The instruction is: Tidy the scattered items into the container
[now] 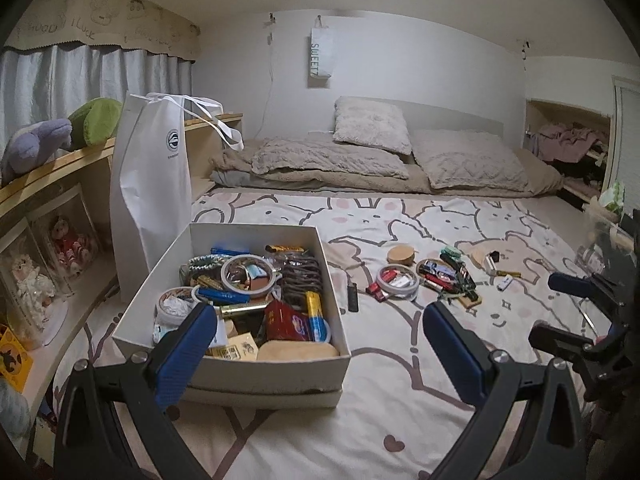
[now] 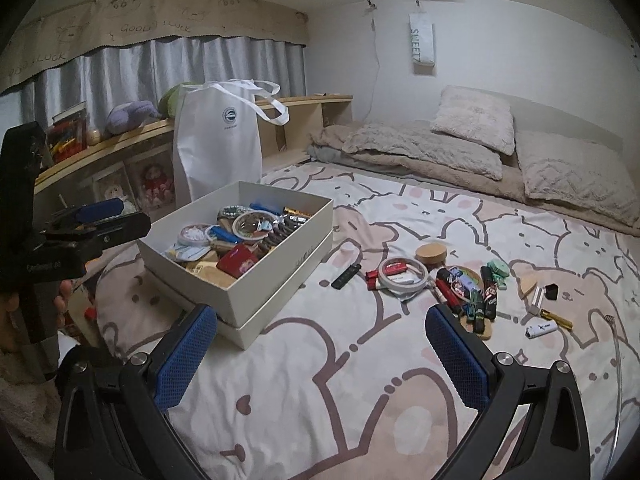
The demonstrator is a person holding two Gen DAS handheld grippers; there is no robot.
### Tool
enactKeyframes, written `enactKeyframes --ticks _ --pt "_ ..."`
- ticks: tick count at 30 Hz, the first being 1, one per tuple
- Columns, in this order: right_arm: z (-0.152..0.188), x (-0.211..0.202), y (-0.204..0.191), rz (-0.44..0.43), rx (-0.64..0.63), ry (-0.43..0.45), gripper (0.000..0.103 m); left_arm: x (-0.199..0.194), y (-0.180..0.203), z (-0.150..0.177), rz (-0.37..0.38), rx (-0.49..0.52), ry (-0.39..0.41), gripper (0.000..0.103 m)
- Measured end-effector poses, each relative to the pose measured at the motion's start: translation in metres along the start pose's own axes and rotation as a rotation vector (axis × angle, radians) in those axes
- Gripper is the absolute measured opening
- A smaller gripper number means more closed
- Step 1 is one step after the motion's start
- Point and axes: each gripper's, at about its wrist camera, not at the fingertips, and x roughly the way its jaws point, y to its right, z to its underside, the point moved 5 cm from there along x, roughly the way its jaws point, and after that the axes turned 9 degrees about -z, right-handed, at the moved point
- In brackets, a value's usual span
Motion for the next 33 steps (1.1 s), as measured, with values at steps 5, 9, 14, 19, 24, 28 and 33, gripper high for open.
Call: enactKeyframes --ticks 5,9,14,19,24,28,33 --pt "0.008 0.000 0.003 0.004 0.011 -0.006 0.103 -0.003 0.009 0.014 -0.009 0.034 -0.006 0.103" --pt "0.015 -0.001 0.009 0.021 0.025 -0.014 0.103 -0.004 0.019 0.026 -0.007 0.061 -0.011 0.103" --pt "0.022 -0.004 0.015 0.032 0.037 -0.016 0.103 -0.004 0.025 0.036 0.003 0.049 -0.024 0.103" --pt "0.027 -0.007 0.018 0.035 0.044 -0.020 0.103 -0.004 0.028 0.042 0.005 0.047 -0.026 0.103" --pt "0.029 -0.007 0.020 0.040 0.051 -0.017 0.103 -0.004 0.030 0.047 0.000 0.059 -0.030 0.103" --pt "0.028 -0.007 0.021 0.043 0.052 -0.009 0.103 -0.004 0.031 0.049 -0.003 0.059 -0.029 0.103" --pt "0.028 -0.009 0.022 0.049 0.051 -0.004 0.103 -0.004 0.032 0.051 0.000 0.062 -0.028 0.103"
